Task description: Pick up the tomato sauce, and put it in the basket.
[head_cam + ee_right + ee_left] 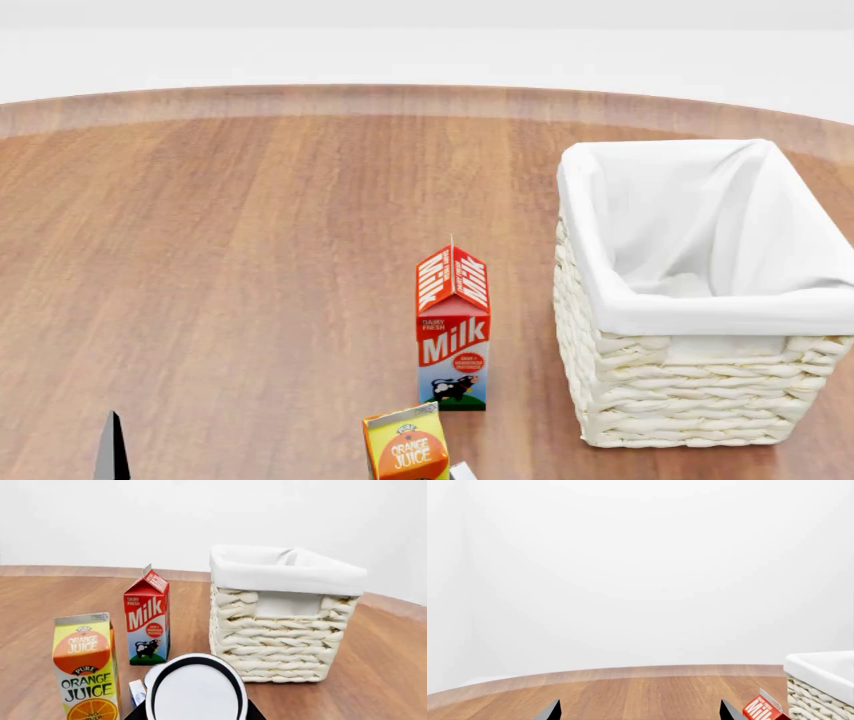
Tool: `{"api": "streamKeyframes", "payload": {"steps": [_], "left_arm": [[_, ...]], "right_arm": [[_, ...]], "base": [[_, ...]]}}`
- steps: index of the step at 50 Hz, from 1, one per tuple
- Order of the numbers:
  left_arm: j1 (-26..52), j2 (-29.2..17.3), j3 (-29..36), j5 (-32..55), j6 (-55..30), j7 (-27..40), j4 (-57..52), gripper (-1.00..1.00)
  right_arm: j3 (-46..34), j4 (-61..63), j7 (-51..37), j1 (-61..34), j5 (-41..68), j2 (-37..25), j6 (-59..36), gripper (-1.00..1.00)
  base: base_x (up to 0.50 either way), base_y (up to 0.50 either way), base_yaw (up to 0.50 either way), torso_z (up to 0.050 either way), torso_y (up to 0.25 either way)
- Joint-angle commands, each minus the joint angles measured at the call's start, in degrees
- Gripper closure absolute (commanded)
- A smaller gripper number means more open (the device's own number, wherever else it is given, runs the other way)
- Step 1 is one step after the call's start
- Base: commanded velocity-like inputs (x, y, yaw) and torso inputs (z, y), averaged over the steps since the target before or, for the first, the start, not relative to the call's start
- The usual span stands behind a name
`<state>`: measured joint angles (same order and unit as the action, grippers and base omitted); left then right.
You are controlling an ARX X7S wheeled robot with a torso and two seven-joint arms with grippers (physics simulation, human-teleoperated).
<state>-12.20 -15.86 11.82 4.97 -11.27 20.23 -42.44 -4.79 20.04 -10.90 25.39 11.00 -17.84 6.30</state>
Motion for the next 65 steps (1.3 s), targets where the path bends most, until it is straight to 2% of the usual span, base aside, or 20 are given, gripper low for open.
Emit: {"api": "streamKeyframes", "payload": {"steps": [1, 12, 25, 36, 47, 65], "left_arm": [[0.0, -0.4, 0.3, 0.4, 0.0, 0.5, -0.1, -1.0], [0.0, -0.8, 0.5, 0.6, 0.1, 0.9, -0.1, -1.0], [0.2, -1.2, 0.9, 0.8, 0.1, 1.4, 0.0, -1.0], [0.6, -1.5, 1.0, 1.2, -0.1, 1.8, 0.4, -1.0], [0.9, -1.8, 0.9, 1.7, 0.0, 2.1, 0.6, -1.0], [1.0, -2.3, 1.2, 2.0, 0.0, 2.6, 0.6, -1.0]], "right_arm": [[5.2, 14.0, -3.4, -1.5, 1.5, -3.0, -5.1, 1.0], [8.9, 18.6, -6.0, -8.3, 4.6, -5.2, -11.3, 1.0], [9.7, 17.9, -7.3, -22.3, 10.6, -7.3, -20.0, 1.0], [7.0, 9.9, -7.2, -38.2, 12.1, -7.5, -25.6, 1.0], [1.6, -7.0, -5.3, -54.8, 8.8, -5.1, -25.9, 1.0], [-1.5, -27.1, -3.3, -66.8, 4.8, -1.8, -19.7, 1.0]], "base": [[0.0, 0.0, 0.0, 0.0, 0.0], [0.0, 0.0, 0.0, 0.0, 0.0], [0.0, 0.0, 0.0, 0.0, 0.0], [0.0, 0.0, 0.0, 0.0, 0.001], [0.0, 0.0, 0.0, 0.0, 0.0], [0.0, 0.0, 0.0, 0.0, 0.0]]}}
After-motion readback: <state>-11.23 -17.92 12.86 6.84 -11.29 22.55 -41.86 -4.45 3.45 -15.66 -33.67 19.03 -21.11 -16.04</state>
